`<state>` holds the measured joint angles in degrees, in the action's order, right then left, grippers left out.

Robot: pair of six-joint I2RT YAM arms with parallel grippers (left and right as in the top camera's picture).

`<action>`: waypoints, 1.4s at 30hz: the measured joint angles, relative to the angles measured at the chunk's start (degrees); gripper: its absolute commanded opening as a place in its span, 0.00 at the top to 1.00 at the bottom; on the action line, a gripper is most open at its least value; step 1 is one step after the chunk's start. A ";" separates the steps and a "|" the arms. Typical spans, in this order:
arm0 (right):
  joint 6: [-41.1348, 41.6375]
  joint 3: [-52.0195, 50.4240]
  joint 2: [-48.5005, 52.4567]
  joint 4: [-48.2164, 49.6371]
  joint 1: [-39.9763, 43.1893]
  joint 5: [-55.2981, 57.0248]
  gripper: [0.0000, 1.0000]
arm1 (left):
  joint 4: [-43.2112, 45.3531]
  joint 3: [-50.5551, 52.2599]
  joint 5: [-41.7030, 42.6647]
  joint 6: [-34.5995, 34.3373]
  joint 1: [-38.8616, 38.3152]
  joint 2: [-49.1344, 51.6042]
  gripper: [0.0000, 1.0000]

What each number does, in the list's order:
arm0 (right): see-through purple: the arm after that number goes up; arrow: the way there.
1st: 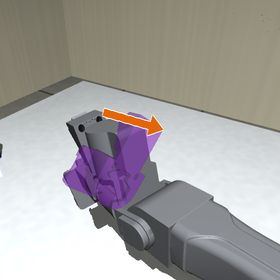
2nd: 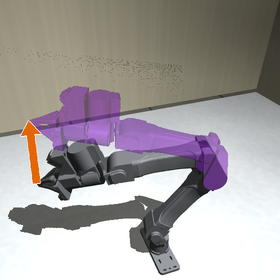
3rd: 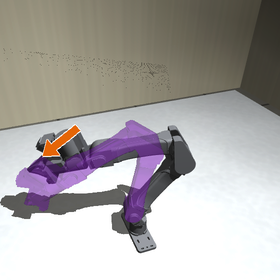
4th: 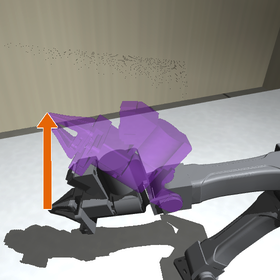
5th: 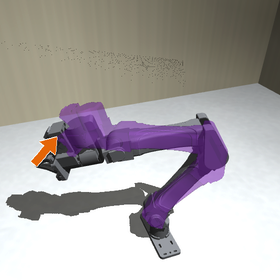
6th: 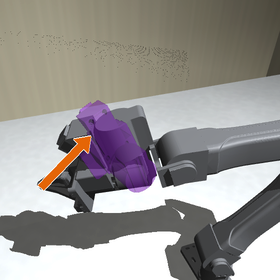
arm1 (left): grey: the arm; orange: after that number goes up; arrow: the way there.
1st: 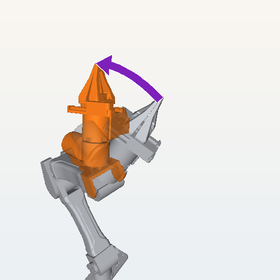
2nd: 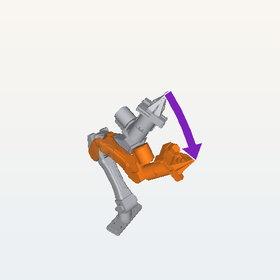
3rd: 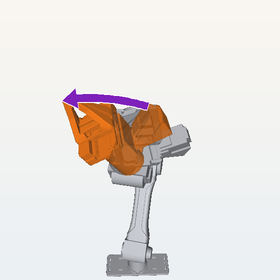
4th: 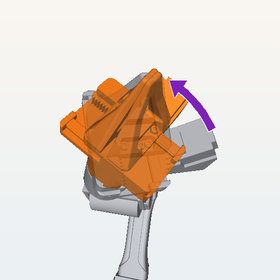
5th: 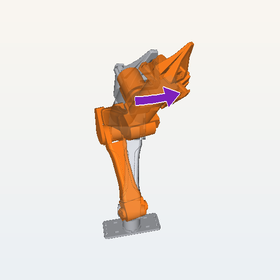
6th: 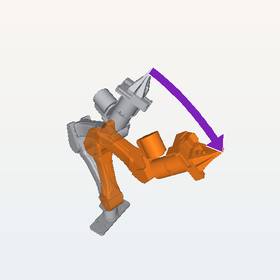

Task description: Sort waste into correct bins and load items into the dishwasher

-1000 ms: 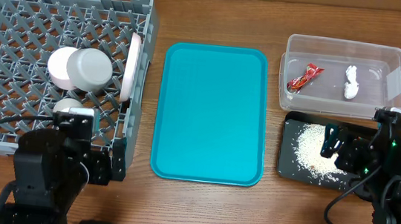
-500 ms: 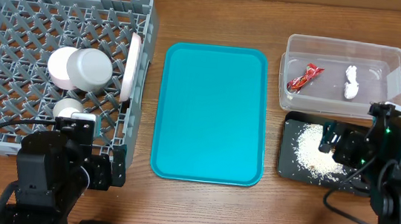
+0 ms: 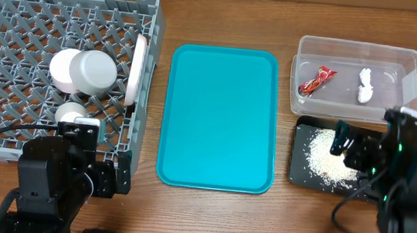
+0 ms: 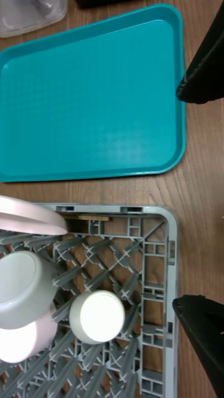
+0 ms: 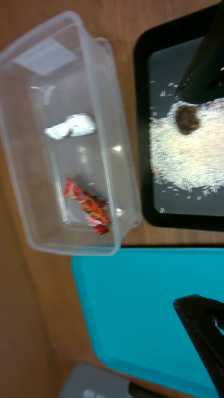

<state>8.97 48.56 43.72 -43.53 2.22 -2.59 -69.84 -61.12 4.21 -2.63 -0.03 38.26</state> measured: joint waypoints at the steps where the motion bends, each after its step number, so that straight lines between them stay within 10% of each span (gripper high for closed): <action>1: 0.00 -2.14 -2.32 2.25 0.00 -0.04 0.00 | -0.02 0.02 0.00 0.00 0.00 0.00 0.00; 30: -3.02 -45.88 -42.97 55.34 -4.42 0.02 0.00 | -0.02 0.02 0.00 0.00 0.00 0.00 0.00; 42: -3.19 -47.50 -42.93 38.38 -4.13 0.11 0.00 | -0.02 0.02 0.00 0.00 0.00 0.00 0.00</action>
<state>5.78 1.06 0.80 -5.15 -1.91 -2.48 -69.87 -61.10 4.21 -2.63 -0.03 38.26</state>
